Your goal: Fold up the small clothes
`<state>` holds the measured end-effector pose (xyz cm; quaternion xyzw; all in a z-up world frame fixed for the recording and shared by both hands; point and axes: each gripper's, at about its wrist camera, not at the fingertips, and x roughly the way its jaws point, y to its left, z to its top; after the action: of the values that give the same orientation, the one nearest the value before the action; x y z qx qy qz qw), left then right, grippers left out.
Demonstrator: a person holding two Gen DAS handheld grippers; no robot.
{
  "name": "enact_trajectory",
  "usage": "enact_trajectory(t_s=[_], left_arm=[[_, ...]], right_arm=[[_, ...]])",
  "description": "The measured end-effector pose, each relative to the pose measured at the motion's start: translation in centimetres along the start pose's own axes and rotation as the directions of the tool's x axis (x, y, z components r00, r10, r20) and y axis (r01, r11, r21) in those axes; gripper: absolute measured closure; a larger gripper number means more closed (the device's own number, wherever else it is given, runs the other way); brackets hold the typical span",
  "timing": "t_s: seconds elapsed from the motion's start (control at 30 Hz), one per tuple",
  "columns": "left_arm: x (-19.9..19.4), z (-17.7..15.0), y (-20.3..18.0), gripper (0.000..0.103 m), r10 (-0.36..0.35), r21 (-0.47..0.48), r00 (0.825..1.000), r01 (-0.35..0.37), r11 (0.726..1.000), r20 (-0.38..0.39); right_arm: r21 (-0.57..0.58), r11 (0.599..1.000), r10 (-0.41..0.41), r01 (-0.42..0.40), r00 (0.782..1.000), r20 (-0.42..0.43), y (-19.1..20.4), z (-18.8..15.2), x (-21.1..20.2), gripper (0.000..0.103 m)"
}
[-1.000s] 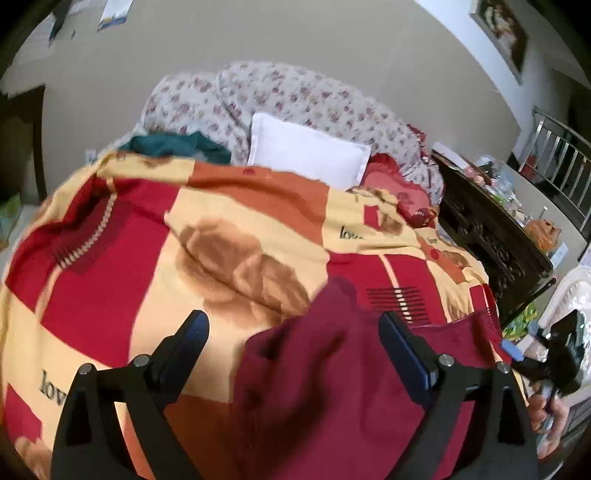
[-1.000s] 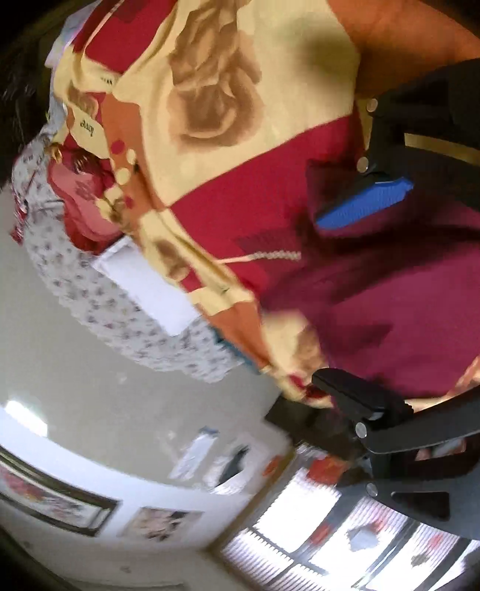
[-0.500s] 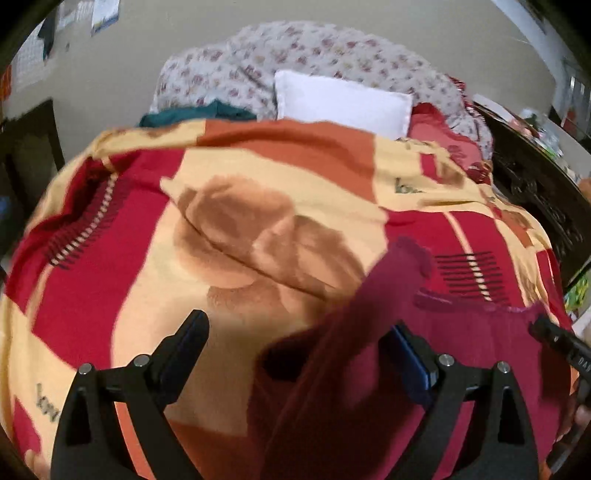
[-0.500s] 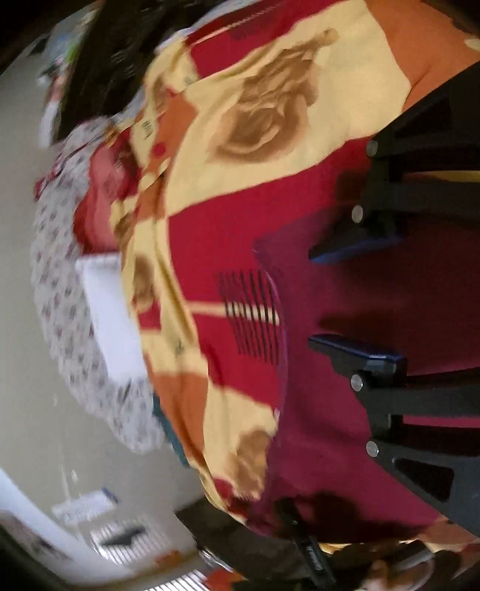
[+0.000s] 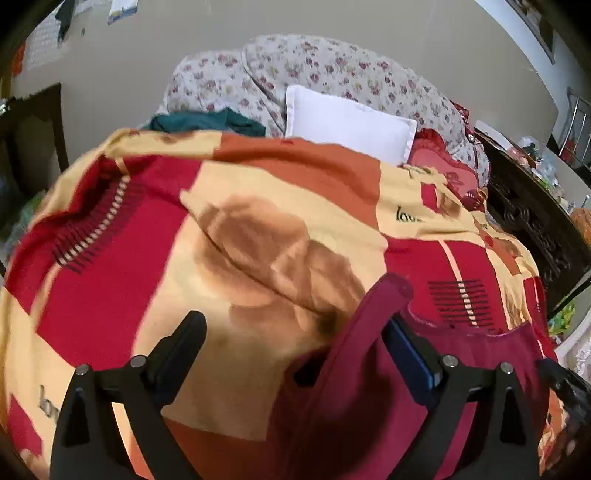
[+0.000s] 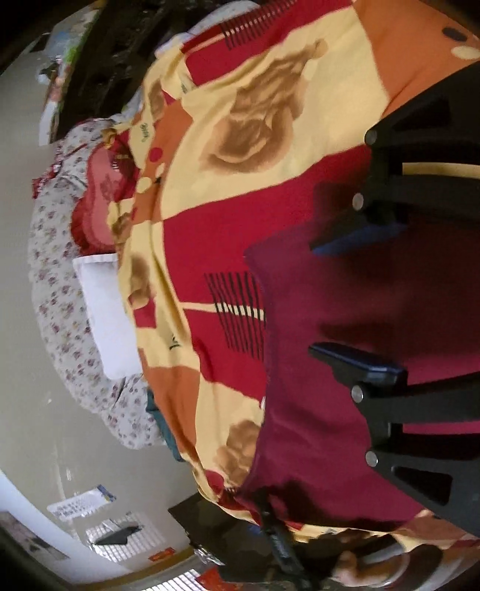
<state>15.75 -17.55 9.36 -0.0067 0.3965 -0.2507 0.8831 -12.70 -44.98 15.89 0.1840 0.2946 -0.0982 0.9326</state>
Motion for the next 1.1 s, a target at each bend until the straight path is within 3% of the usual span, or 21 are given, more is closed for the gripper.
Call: enact_trajectory(t_s=[0.07,0.17,0.23,0.37,0.5,0.73,1.1], left_arm=[[0.2,0.4,-0.2,0.008,0.049,0.014,0.999,-0.049,0.999,0.007],[1.8,0.6,-0.1,0.008,0.109,0.015,0.994,-0.109,0.994,-0.009],[3.1,0.6,0.3,0.008,0.134,0.005,0.99,-0.133,0.991,-0.033],[5.2,0.0,1.3,0.008,0.173,-0.005,0.983,-0.174,0.985,-0.068],[4.7,-0.3,1.8,0.008,0.159,-0.018,0.986,-0.16,0.987,-0.044],[1.8,-0.7,1.1,0.008,0.153,0.006,0.988,-0.153,0.988,-0.001],[-4.3,-4.3,-0.5,0.008,0.066,0.066,0.998,-0.067,0.996,0.019]], right_arm=[[-0.028,1.0,0.005,-0.005,1.0,0.012,0.5,-0.6,-1.2,0.049],[-0.088,0.993,-0.075,0.076,0.997,0.013,1.1,-1.1,-1.5,0.049],[-0.115,0.984,-0.136,0.137,0.991,0.017,1.2,-1.1,-1.0,0.051],[-0.088,0.984,-0.161,0.158,0.986,-0.031,-0.3,-0.7,1.5,0.053],[-0.019,0.994,-0.105,0.105,0.994,-0.04,-1.8,-0.5,2.5,0.053],[-0.052,0.994,-0.098,0.098,0.995,-0.006,-0.4,-1.2,-0.3,0.053],[-0.174,0.969,-0.17,0.172,0.985,0.027,4.0,-3.9,-4.2,0.045]])
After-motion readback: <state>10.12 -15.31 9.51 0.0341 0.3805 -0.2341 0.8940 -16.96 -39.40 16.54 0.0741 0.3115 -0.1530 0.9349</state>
